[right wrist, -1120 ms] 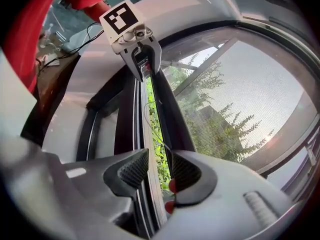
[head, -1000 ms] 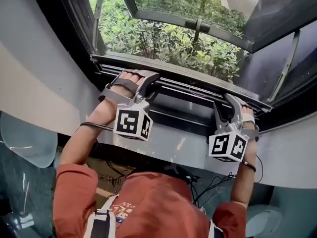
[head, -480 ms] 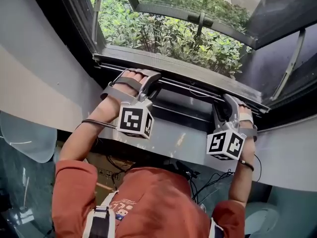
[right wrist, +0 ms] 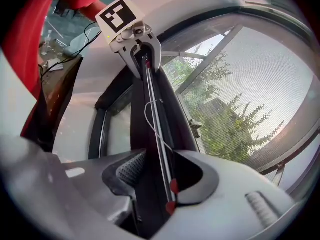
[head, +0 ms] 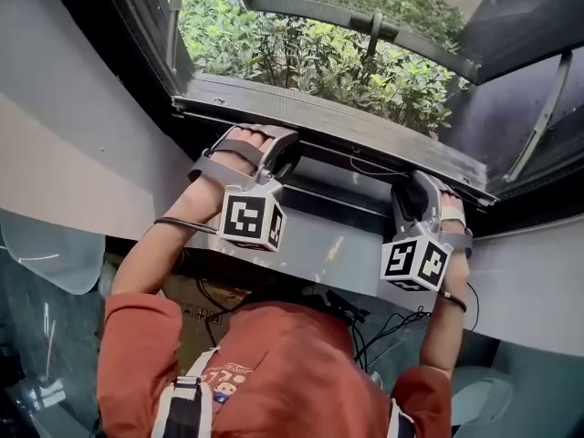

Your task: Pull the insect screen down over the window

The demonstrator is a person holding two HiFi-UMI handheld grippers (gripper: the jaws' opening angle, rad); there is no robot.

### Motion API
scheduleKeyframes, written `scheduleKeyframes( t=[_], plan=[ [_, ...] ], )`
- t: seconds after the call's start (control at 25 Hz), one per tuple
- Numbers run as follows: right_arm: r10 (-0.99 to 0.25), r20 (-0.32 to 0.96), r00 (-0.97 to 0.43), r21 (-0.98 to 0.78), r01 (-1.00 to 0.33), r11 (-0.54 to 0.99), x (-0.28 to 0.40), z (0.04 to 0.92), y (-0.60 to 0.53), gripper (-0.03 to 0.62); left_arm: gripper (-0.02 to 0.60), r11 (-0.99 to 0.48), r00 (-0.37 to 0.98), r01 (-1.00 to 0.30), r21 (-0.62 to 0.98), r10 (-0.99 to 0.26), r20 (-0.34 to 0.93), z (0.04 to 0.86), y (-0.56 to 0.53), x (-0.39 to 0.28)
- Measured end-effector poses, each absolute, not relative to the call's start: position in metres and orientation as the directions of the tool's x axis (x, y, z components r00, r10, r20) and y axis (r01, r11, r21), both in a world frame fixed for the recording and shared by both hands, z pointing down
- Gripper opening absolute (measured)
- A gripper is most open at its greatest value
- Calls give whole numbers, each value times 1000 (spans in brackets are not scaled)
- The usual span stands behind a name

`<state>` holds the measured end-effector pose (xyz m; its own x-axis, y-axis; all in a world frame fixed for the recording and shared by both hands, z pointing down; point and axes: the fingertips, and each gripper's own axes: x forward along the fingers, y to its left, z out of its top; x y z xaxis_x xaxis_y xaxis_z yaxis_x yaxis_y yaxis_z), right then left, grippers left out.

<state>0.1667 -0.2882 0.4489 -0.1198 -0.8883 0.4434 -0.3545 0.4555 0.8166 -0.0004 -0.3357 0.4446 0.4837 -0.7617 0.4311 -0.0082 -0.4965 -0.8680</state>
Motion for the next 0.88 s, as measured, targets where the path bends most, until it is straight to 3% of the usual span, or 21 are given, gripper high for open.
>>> scheduleKeyframes(
  t=[0.32, 0.68, 0.88],
  plan=[
    [-892, 438, -114, 816, -366, 448, 166, 457, -288, 179, 141, -498, 469, -20, -867, -771, 432, 453, -336, 0],
    [-889, 458, -25, 856, -260, 448, 167, 475, -283, 206, 152, -428, 392, 58, -902, -821, 415, 463, -334, -2],
    [-893, 450, -24, 857, -270, 439, 167, 472, -288, 206, 150, -419, 362, 89, -904, -832, 421, 465, -338, -4]
  ],
)
